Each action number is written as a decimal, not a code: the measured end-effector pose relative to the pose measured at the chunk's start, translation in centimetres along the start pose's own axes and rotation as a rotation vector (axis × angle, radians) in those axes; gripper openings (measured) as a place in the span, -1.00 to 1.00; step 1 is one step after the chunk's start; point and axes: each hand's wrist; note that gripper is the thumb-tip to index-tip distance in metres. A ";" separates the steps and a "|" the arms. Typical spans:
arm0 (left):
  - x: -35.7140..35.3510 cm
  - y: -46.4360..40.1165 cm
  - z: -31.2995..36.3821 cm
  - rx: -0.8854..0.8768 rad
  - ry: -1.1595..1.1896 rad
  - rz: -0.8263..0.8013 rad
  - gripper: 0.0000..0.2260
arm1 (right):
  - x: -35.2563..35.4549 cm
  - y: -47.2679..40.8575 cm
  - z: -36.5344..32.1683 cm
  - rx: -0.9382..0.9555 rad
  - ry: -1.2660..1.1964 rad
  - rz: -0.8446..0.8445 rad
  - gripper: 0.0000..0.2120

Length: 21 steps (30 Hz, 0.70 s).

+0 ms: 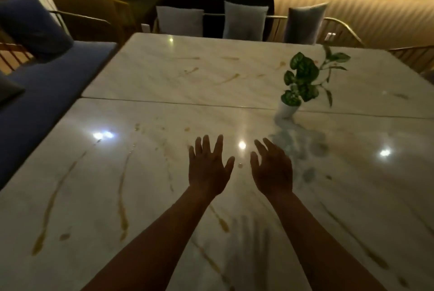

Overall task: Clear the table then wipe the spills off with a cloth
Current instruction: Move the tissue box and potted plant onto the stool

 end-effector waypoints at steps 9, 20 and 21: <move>-8.2 -10.5 9.1 0.032 -0.001 -0.152 -0.32 | -3.8 -8.3 10.1 -0.310 -0.151 -0.032 -0.40; -21.1 -22.9 12.5 0.129 -0.071 -0.327 -0.16 | -14.4 -23.2 19.3 -0.576 -0.365 0.011 0.02; -21.7 -23.3 12.3 0.118 -0.100 -0.337 -0.15 | -15.1 -24.2 19.9 -0.595 -0.384 0.013 0.04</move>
Point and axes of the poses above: each hand's wrist, its own y-axis away from the middle knuckle, its own x-axis out of the back of the hand, z = x × y, and after that the axes turned 10 degrees about z, right-handed
